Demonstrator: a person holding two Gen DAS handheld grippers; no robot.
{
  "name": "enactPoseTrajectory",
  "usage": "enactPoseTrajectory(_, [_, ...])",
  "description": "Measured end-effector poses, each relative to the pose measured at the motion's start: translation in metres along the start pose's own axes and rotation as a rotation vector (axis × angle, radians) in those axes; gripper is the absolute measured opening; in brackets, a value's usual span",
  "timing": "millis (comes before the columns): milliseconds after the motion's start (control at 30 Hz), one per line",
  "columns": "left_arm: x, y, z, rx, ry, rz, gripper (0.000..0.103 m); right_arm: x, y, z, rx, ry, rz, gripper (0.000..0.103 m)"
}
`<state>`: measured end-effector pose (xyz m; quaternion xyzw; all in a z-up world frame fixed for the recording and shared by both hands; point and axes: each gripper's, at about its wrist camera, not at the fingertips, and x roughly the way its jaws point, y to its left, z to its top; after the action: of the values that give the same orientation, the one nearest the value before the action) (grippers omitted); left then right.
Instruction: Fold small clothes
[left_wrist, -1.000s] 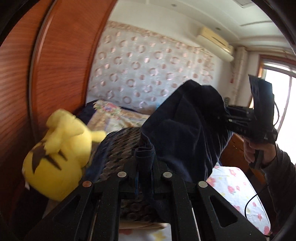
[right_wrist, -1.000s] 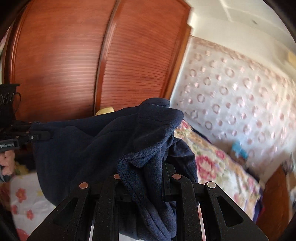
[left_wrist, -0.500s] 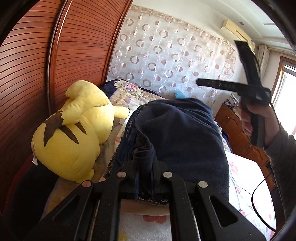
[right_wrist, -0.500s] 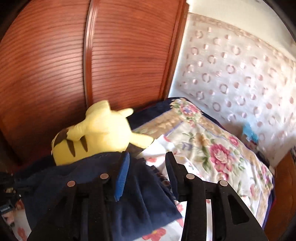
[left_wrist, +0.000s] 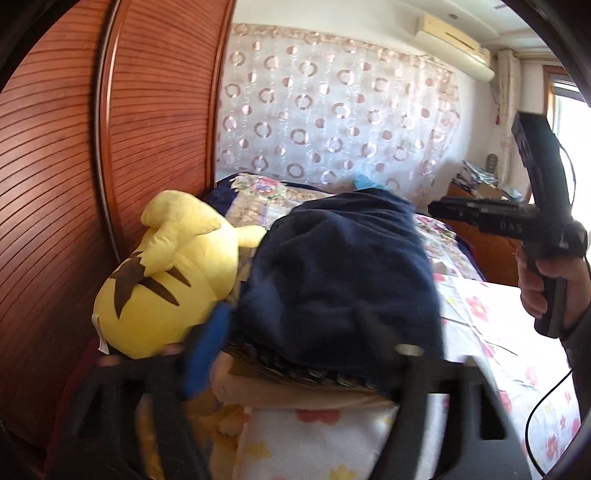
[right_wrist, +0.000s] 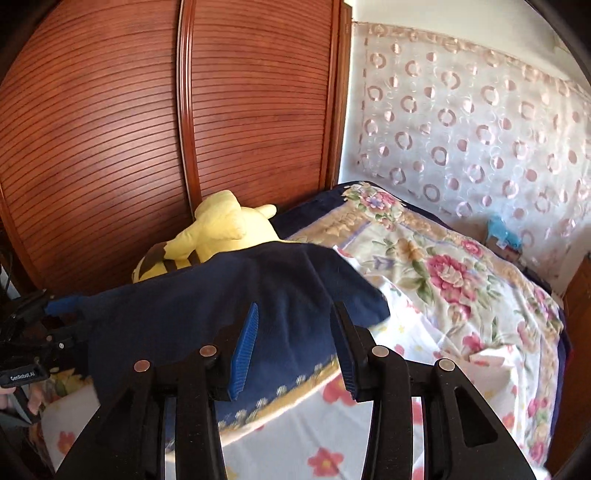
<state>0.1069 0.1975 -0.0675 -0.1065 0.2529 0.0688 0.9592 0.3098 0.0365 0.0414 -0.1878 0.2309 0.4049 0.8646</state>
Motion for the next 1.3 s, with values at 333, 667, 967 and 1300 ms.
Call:
enactPoseTrajectory(333, [-0.038,-0.041,-0.006,0.09,-0.044,-0.009,0.083,-0.084,0.023,-0.067,0.098,-0.062,-0.058,0.045])
enactPoseTrajectory(667, [-0.053,-0.099,-0.017,0.144,-0.044,-0.114,0.083,-0.165,0.043,-0.131,0.218,-0.11,-0.163,0.069])
enactPoseTrajectory(967, [-0.082,-0.16,-0.009,0.203,-0.075,-0.173,0.083,-0.252,0.068,-0.164,0.328,-0.215,-0.347,0.072])
enactPoseTrajectory(1300, [-0.112,-0.198,0.0,0.23,-0.114,-0.214,0.083,-0.311,0.112,-0.187,0.36,-0.282,-0.455,0.072])
